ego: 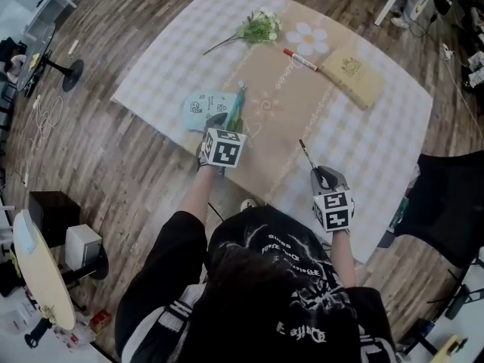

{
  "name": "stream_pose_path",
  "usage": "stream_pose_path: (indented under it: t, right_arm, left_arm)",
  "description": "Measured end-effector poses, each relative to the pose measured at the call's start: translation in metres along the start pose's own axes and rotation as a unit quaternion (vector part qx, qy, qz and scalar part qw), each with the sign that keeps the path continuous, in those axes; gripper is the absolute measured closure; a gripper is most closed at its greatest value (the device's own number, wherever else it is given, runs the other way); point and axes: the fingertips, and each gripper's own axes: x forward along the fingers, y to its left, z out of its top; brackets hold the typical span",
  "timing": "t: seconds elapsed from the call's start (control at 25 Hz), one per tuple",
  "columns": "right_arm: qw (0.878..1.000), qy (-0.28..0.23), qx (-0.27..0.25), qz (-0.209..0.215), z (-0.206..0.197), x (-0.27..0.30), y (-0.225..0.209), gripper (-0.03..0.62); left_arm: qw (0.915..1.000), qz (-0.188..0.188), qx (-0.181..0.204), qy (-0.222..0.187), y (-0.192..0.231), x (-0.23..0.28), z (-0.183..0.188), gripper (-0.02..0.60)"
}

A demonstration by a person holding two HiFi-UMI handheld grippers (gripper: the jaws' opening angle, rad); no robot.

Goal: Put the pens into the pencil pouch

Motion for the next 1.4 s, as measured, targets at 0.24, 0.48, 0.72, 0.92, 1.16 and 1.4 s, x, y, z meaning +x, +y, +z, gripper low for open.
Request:
stream_pose_path:
  t: [0.24,0.48,0.72,0.92,1.16,1.4]
  right_arm:
    - [1.0,-0.004,0.014,-0.012,-0.005,-0.009,-0.008,0.526]
    - [1.0,-0.012,0.014,-0.014,0.001,-0.009,-0.015,0.526]
    - [1.0,-0.015,-0.001,-0.003,0.01,-0.007,-0.01,0.526]
    - [0.999,-0.019,-0.03,0.0,0.019,-0.009,-0.004,0.526]
    - [0.997,-0.029,-0.078,0.009,0.037,-0.015,0.01,0.526]
    - [0.993,-0.035,-0.107,0.03,0.048,-0.019,0.029,0.526]
  left_arm:
    - [0.9976,0.026,0.048,0.042,0.003,0.015,-0.015,0.42]
    - [0.9988,0.021,0.035,0.027,0.002,0.012,-0.006,0.535]
    - [0.9999,-0.006,-0.014,-0.006,0.003,-0.004,0.008,0.546]
    - [0.9987,-0.003,-0.037,-0.037,0.003,-0.024,0.017,0.548]
    - [0.9967,-0.008,-0.046,-0.067,-0.008,-0.048,0.021,0.548]
    - [0.9916,-0.032,-0.069,-0.105,-0.028,-0.072,0.027,0.549]
